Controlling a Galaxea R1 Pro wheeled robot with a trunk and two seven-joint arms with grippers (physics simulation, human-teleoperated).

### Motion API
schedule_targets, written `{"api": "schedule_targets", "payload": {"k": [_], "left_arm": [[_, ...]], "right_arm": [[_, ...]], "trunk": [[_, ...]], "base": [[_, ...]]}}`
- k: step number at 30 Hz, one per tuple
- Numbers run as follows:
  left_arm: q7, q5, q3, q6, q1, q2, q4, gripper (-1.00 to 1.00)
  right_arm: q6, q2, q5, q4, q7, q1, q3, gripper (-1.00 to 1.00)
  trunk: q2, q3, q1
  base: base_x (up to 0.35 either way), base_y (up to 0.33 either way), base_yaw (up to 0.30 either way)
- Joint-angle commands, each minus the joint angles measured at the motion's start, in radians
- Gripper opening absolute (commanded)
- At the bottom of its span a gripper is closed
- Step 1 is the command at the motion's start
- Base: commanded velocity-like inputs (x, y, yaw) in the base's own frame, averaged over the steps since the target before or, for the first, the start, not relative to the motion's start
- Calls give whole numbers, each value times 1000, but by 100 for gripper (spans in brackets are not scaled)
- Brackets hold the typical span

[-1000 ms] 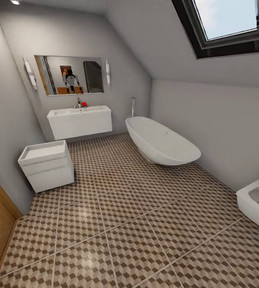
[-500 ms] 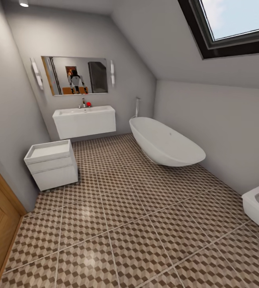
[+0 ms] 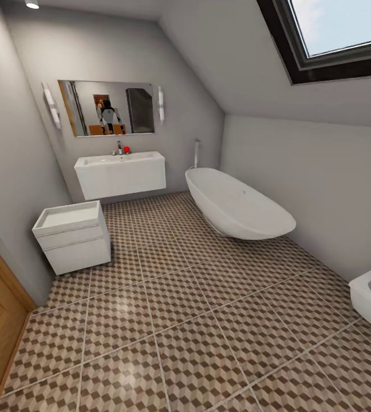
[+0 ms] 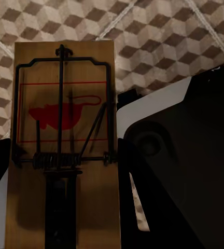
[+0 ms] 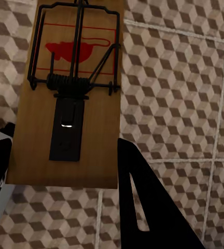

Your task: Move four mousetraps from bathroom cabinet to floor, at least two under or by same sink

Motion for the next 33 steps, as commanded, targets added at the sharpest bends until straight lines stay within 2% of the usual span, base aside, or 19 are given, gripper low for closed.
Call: {"api": "schedule_targets", "payload": {"k": [1,33], "left_arm": [[-1,7,-8,3,-1,1,0,-100],[-1,7,-8,2,-1,2,0,-100]], "right_arm": [[-1,0,-8,-2,-1,0,9,-100],[3,0,-10,-1,0,0,8,-100]], "trunk": [[-1,-1,1],[-1,-7,1]], "base": [[299,0,0],[335,0,0]]}}
